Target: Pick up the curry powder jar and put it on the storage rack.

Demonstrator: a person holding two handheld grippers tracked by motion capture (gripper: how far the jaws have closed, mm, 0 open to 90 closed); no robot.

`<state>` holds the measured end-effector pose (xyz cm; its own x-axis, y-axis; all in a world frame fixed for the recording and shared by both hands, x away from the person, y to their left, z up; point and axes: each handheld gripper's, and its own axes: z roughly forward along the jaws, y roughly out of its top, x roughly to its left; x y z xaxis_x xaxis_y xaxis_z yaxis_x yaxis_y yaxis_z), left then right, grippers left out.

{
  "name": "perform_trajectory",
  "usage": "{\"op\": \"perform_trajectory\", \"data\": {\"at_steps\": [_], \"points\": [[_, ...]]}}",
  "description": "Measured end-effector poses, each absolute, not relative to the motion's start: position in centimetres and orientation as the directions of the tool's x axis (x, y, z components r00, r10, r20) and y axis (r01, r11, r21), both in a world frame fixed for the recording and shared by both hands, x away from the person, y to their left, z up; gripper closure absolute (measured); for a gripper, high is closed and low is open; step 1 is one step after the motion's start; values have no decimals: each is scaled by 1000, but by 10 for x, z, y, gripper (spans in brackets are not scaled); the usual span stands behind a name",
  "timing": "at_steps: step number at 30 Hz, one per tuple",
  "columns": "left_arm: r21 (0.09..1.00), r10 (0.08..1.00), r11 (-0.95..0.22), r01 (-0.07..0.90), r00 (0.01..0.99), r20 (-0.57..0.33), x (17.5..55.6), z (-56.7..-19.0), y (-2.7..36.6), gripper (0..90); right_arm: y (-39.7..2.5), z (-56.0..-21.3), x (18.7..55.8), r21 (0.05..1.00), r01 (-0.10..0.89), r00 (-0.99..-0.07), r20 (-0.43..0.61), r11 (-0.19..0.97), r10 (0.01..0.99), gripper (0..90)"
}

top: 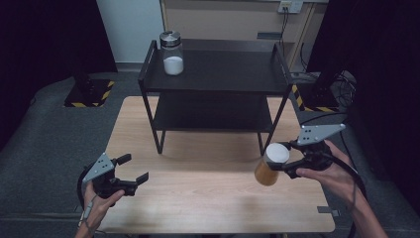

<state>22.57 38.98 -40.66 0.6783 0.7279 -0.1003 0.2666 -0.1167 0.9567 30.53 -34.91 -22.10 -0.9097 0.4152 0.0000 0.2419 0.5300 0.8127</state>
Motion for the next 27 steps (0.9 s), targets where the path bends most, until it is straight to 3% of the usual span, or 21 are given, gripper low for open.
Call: {"op": "perform_trajectory", "data": {"at_steps": [8, 27], "points": [[956, 728, -122, 268, 679, -98, 226, -406, 389, 2, -329, -184, 321, 785, 200, -930, -36, 586, 366, 341], [953, 730, -118, 281, 675, -108, 229, -408, 391, 2, -307, -128, 348, 790, 191, -942, -18, 582, 335, 341]]}}
